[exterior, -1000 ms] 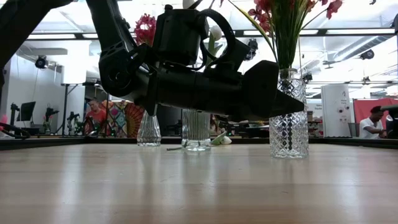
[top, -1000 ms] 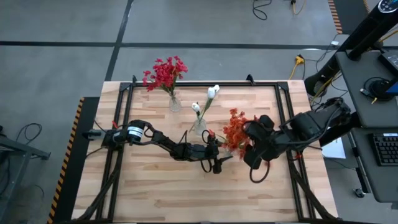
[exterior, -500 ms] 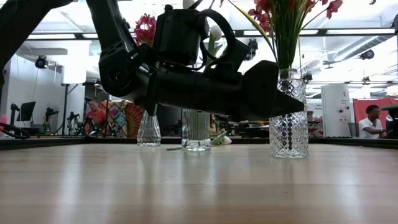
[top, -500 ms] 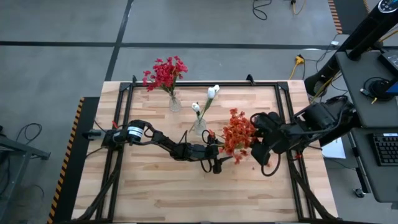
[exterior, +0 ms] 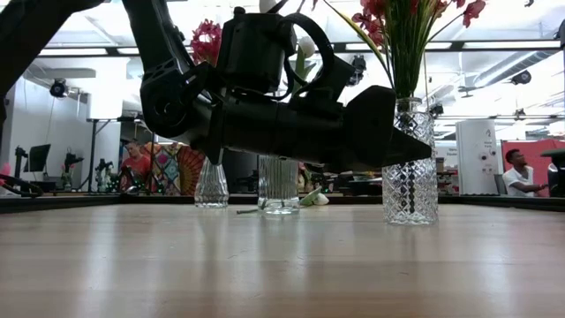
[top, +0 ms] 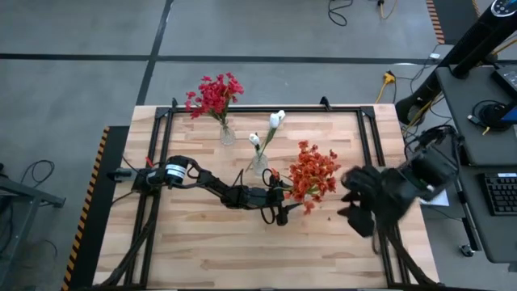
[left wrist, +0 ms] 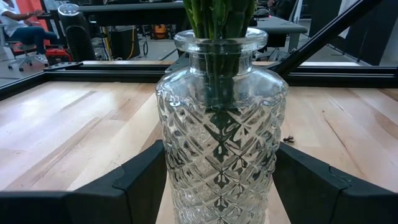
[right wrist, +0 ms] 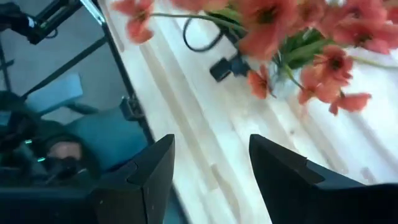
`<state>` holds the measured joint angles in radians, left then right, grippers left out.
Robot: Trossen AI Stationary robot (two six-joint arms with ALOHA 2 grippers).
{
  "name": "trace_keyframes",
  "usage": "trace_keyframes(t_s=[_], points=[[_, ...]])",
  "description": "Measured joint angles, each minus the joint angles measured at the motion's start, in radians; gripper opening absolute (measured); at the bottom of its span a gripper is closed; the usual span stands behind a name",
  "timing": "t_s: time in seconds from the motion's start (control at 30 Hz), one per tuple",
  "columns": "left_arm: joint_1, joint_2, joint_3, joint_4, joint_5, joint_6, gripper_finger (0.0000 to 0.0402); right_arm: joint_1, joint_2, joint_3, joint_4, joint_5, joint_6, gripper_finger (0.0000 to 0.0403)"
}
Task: Sort flowers into vase by color
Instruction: Put the orange sprig flower into the bottom right transparent glass vase
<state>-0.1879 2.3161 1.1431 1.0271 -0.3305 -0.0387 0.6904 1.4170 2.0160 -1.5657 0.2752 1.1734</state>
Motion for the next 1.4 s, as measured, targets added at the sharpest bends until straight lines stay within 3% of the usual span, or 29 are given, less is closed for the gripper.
trace_keyframes(t_s=[0.13, 0.23, 0.43, 0.63, 1.0, 1.2, 1.4], points=[[0.001, -0.003, 0.000, -0.002, 0.002, 0.000, 0.0246, 0.123, 0.034, -0.065, 0.055, 0.202, 0.003, 0.0199], [0.001, -0.004, 0.000, -0.003, 0.002, 0.000, 0.0246, 0.162, 0.090, -0.135, 0.095, 0.289, -0.014, 0.0199], [0.002, -0.004, 0.000, -0.003, 0.002, 0.000, 0.0246, 0.152, 0.217, -0.251, 0.104, 0.482, 0.010, 0.0199], [0.002, -0.004, 0.000, -0.003, 0.001, 0.000, 0.0246, 0.123, 0.295, -0.281, 0.111, 0.668, 0.044, 0.0199], [0.002, -0.004, 0.000, 0.003, -0.002, 0.002, 0.0246, 0.037, 0.312, -0.325, 0.127, 0.773, 0.116, 0.0199], [0.002, -0.004, 0.000, 0.002, -0.002, 0.003, 0.0246, -0.006, 0.312, -0.341, 0.126, 0.767, 0.134, 0.0199], [0.002, -0.004, 0.000, 0.002, -0.003, 0.003, 0.0246, -0.024, 0.312, -0.342, 0.040, 0.690, 0.178, 0.0199]])
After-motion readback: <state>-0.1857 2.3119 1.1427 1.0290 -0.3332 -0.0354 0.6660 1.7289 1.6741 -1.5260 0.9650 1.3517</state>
